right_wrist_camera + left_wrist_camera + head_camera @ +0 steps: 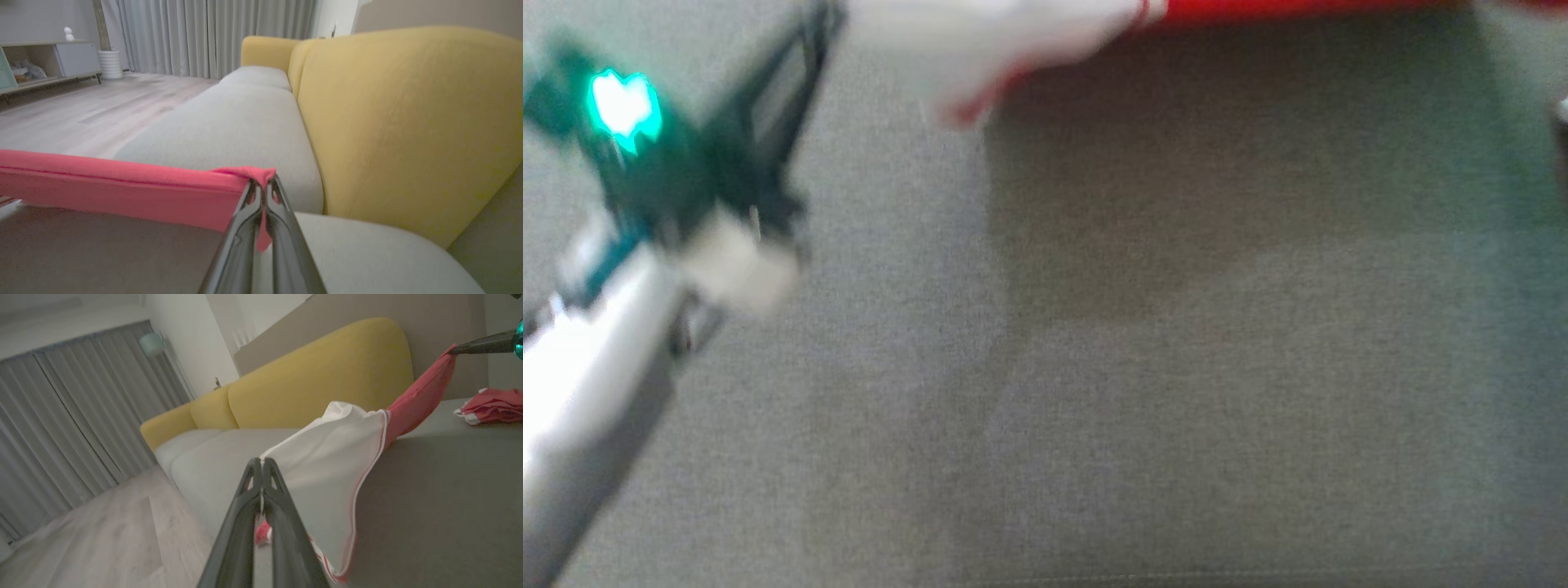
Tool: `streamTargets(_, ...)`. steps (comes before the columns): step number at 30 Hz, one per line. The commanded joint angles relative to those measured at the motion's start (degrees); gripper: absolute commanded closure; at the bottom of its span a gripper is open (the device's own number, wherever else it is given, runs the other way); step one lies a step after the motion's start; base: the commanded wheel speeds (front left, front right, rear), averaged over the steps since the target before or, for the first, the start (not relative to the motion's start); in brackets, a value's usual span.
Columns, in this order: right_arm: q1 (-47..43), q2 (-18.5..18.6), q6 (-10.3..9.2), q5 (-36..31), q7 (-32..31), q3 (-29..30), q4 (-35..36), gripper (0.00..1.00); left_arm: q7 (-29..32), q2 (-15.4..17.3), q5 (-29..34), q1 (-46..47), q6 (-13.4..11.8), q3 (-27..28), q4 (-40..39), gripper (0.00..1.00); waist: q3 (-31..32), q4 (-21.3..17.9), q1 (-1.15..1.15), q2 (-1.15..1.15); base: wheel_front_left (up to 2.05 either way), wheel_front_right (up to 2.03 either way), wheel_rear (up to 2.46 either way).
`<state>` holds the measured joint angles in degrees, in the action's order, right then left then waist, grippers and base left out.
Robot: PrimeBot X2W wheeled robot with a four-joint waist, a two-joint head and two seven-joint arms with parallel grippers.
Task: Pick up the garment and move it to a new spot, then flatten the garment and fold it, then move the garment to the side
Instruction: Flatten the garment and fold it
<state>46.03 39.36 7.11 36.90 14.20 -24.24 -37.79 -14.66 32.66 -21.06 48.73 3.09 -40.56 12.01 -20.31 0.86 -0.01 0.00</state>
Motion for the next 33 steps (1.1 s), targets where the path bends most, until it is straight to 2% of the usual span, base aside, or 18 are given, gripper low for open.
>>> streamTargets(1, -4.3, 1.2, 0.37, 0.6, 0.7, 0.2, 1.1, 1.00, 1.0, 5.1, -1.0, -3.5, -1.6, 2.2, -4.3, 1.00, 2.3, -0.4, 0.01, 0.00, 0.00, 0.00, 0.00)
streamTargets(2, -6.7, 0.9, 0.37, 0.7, 0.7, 0.4, 1.5, 1.00, 1.7, 6.5, -1.6, -7.4, -2.5, 1.7, -6.3, 1.00, 3.3, -0.5, 0.01, 0.00, 0.00, 0.00, 0.00)
streamTargets(3, -6.7, 0.9, 0.37, 0.7, 0.7, 0.4, 1.5, 1.00, 1.7, 6.5, -1.6, -7.4, -2.5, 1.7, -6.3, 1.00, 3.3, -0.5, 0.01, 0.00, 0.00, 0.00, 0.00)
streamTargets(5, -11.7, 0.2, 0.37, 0.3, 0.8, 1.2, 3.2, 1.00, 3.2, 9.1, -3.2, -15.4, -4.7, 1.0, -10.2, 1.00, 5.1, -0.9, 0.01, 0.00, 0.00, 0.00, 0.00)
streamTargets(9, -22.9, -1.3, 0.37, -1.0, 0.8, 3.5, 7.3, 1.00, 5.2, 13.2, -5.7, -30.0, -10.5, -0.4, -18.2, 1.00, 8.6, -1.6, 0.01, 0.00, 0.00, 0.00, 0.00)
streamTargets(14, -35.9, -2.9, 0.37, -1.9, 0.8, 8.0, 11.4, 1.00, 5.7, 14.1, -8.7, -43.0, -15.9, -2.8, -25.6, 1.00, 11.3, -1.3, 0.01, 0.00, 0.00, 0.00, 0.00)
streamTargets(18, -43.0, -4.3, 0.37, -3.0, 0.8, 11.0, 14.8, 1.00, 5.8, 14.3, -9.9, -47.4, -17.8, -3.7, -29.0, 1.00, 11.3, -1.1, 0.01, 0.00, 0.00, 0.00, 0.00)
streamTargets(21, -44.6, -5.5, 0.37, -4.0, -0.2, 12.7, 16.7, 1.00, 6.1, 14.8, -9.8, -47.2, -18.2, -3.4, -29.6, 1.00, 10.8, -1.4, 0.01, 0.00, 0.00, 0.00, 0.00)
streamTargets(24, -43.7, -6.6, 0.37, -4.6, -1.6, 14.6, 17.8, 1.00, 6.7, 14.7, -9.0, -44.1, -17.4, -2.8, -29.4, 1.00, 9.7, -1.5, 0.01, 0.00, 0.00, 0.00, 0.00)
streamTargets(28, -39.3, -7.4, 0.37, -5.3, -4.5, 16.1, 17.7, 1.00, 8.9, 12.6, -7.2, -34.9, -14.0, -2.4, -26.3, 1.00, 6.6, -1.5, 0.01, 0.00, 0.00, 0.00, 0.00)
streamTargets(33, -32.4, -6.8, 0.37, -5.2, -6.5, 14.4, 16.8, 1.00, 11.2, 9.7, -4.5, -23.3, -9.3, -2.6, -20.2, 1.00, 2.8, -1.5, 0.01, 0.00, 0.00, 0.00, 0.00)
